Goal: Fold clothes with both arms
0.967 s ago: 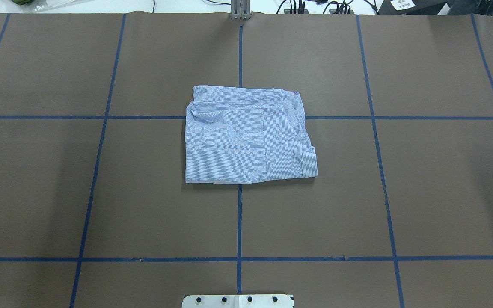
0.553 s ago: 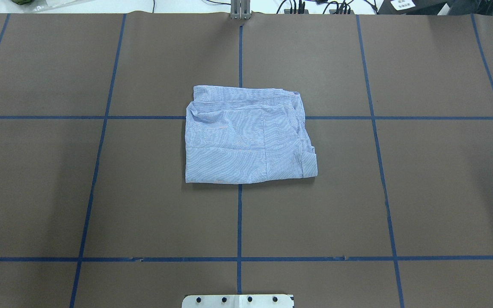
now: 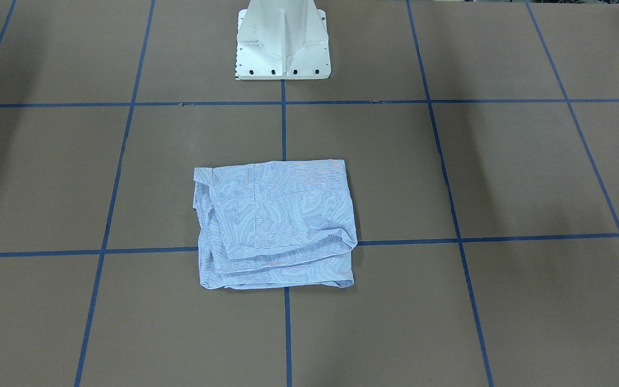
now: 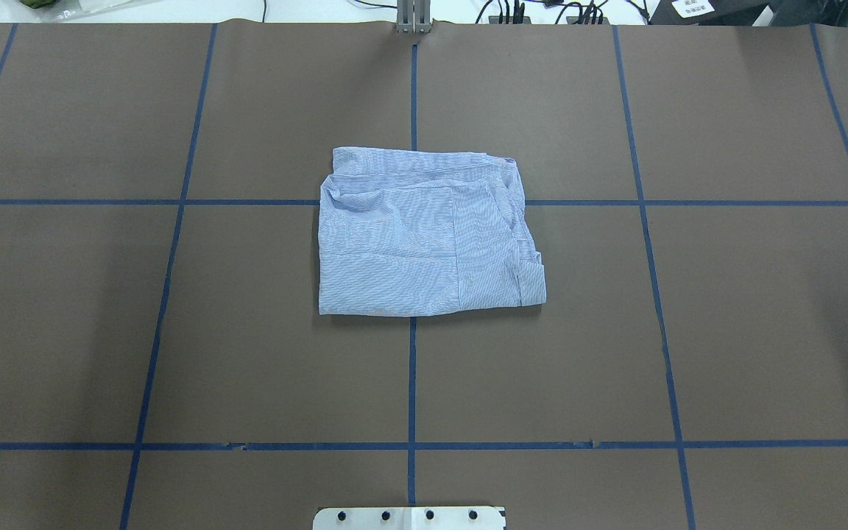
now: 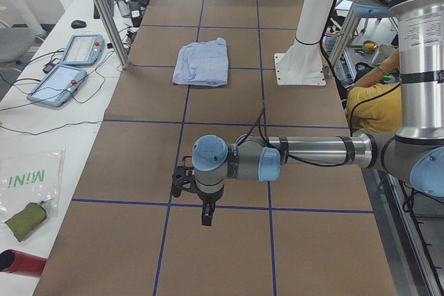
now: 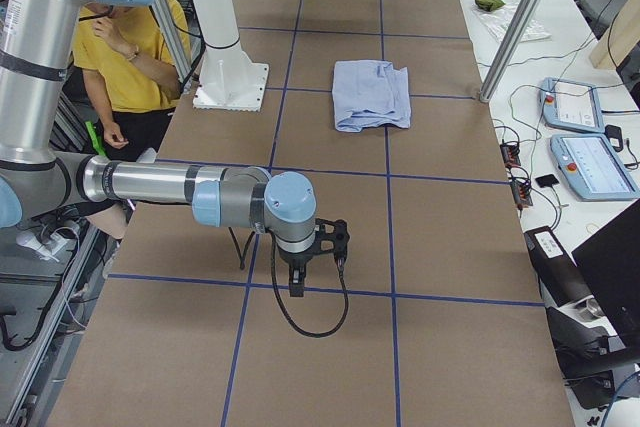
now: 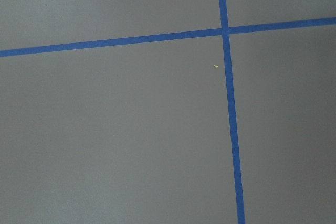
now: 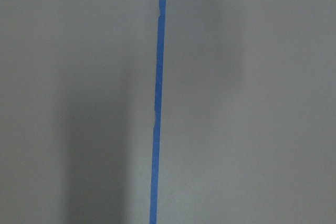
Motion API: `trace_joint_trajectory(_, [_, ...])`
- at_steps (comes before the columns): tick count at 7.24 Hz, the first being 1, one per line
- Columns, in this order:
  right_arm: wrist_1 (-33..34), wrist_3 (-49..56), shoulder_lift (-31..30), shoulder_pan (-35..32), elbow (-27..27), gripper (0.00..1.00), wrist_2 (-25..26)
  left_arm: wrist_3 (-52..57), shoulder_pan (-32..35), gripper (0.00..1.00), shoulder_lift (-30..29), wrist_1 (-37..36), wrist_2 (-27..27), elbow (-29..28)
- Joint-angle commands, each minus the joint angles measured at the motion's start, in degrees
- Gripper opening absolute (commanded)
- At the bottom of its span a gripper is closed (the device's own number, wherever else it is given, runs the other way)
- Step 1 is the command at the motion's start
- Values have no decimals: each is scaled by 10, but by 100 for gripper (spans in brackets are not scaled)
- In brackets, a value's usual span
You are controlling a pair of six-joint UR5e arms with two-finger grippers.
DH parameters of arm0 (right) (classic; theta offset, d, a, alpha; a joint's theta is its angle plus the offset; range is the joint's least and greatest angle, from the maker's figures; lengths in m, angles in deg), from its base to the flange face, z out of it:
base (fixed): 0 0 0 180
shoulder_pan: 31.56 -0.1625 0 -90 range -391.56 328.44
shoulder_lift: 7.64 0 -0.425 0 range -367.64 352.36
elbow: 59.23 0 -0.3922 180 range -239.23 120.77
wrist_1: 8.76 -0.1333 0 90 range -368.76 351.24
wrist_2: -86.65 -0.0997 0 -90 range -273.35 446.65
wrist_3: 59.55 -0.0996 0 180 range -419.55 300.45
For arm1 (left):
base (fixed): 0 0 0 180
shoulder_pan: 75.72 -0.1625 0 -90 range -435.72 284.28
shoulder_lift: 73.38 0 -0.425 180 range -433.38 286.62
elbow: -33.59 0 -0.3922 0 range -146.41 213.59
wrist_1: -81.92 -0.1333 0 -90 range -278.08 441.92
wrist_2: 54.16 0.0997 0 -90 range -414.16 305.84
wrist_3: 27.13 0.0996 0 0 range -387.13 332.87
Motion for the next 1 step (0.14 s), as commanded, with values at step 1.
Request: trace_joint_trajectory(1, [0, -1, -1, 0, -1, 100, 1, 0, 0, 100, 0, 2, 0, 0])
